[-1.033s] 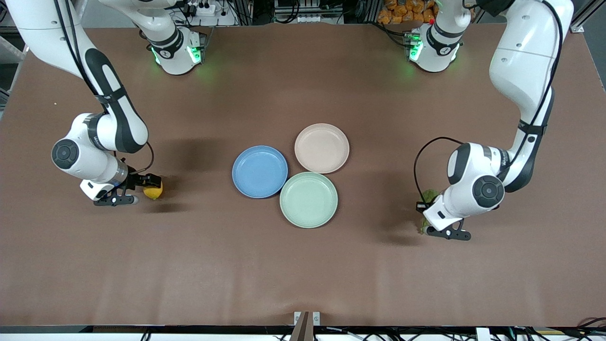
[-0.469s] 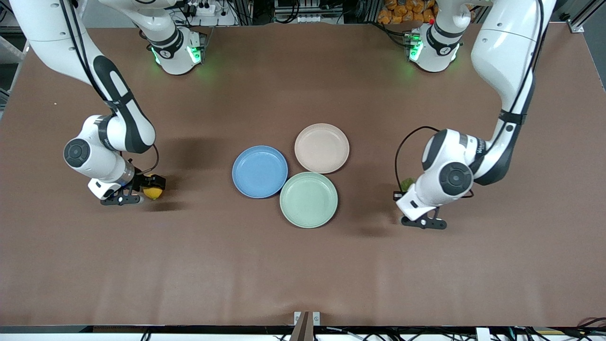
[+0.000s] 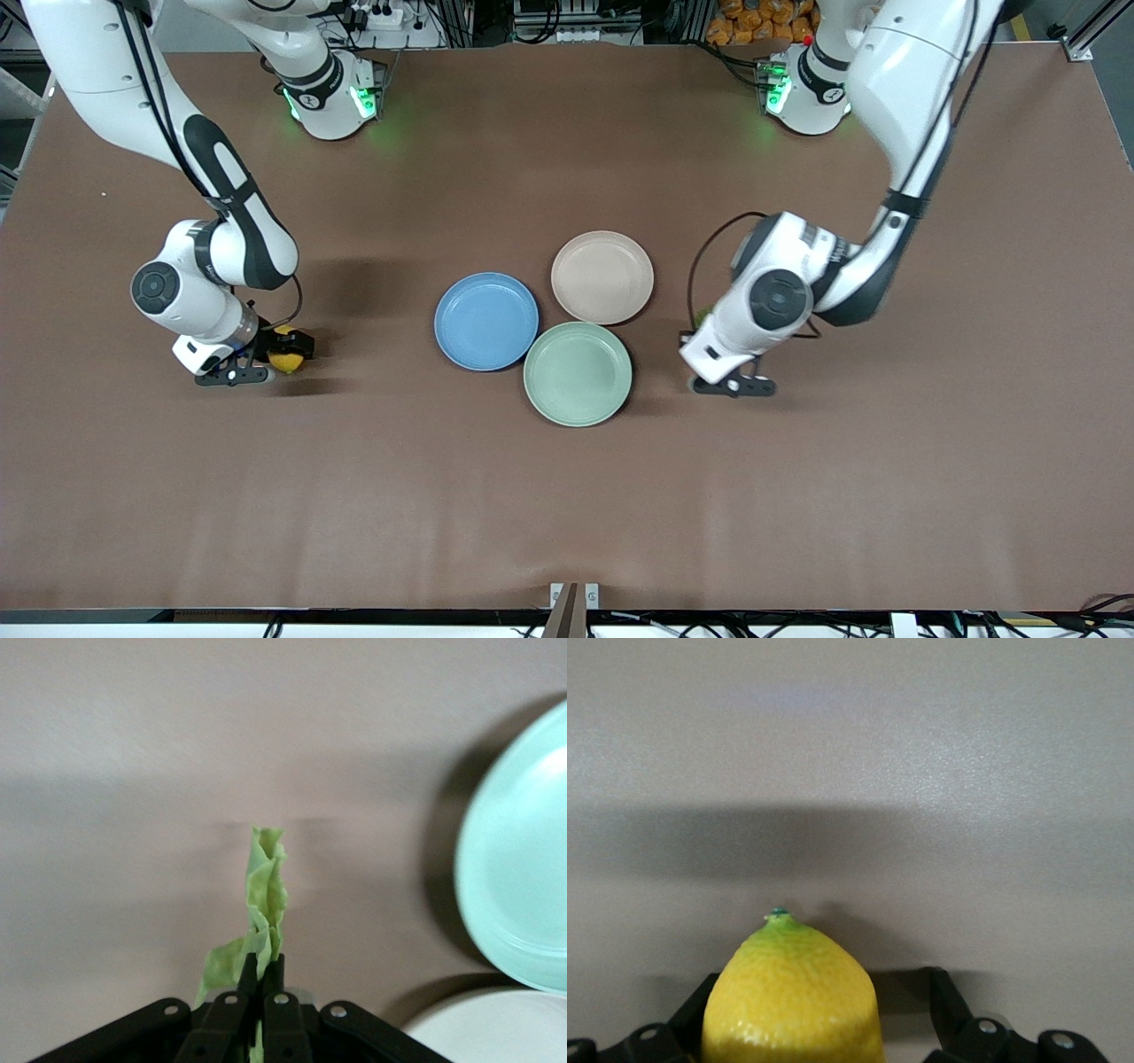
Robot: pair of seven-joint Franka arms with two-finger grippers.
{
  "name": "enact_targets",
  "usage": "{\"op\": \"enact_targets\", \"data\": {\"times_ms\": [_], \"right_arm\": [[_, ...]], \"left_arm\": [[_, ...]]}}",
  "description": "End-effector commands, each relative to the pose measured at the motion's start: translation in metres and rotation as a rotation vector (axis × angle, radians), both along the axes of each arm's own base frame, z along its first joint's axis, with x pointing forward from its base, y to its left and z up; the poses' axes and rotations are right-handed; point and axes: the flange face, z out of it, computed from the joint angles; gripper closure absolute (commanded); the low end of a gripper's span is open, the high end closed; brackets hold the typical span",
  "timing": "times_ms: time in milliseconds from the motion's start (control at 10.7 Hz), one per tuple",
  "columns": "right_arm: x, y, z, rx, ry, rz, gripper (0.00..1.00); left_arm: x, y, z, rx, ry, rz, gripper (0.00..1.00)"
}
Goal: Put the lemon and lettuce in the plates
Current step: 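Carry the lettuce with the left gripper over the beige plate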
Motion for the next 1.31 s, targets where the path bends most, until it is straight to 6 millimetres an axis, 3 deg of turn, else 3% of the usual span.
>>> {"op": "enact_targets", "data": {"times_ms": [0, 188, 282, 845, 1127, 1221], "right_arm": [[0.000, 0.002, 0.000, 0.006, -0.008, -0.019, 0.13], [0.000, 0.003, 0.000, 0.007, -0.002, -0.017, 0.38], [0.000, 0.003, 0.000, 0.008, 0.002, -0.017, 0.43], [0.010, 0.009, 0.015, 0.016, 0.035, -0.008, 0.46], [0.022, 0.017, 0.034, 0.030, 0.075, -0.027, 0.46], [0.025, 0.031, 0.039, 0.035, 0.083, -0.037, 0.45]], "left_arm": [[-0.034, -0.040, 0.003, 0.036, -0.002, 0.040, 1.00], [-0.056, -0.071, 0.002, 0.046, -0.003, 0.064, 1.00], [-0.065, -0.083, 0.001, 0.050, -0.002, 0.075, 1.00], [-0.122, -0.143, -0.013, 0.080, 0.011, 0.101, 1.00], [-0.150, -0.158, -0.027, 0.105, 0.028, 0.078, 1.00], [-0.155, -0.162, -0.028, 0.107, 0.030, 0.070, 0.90]]}}
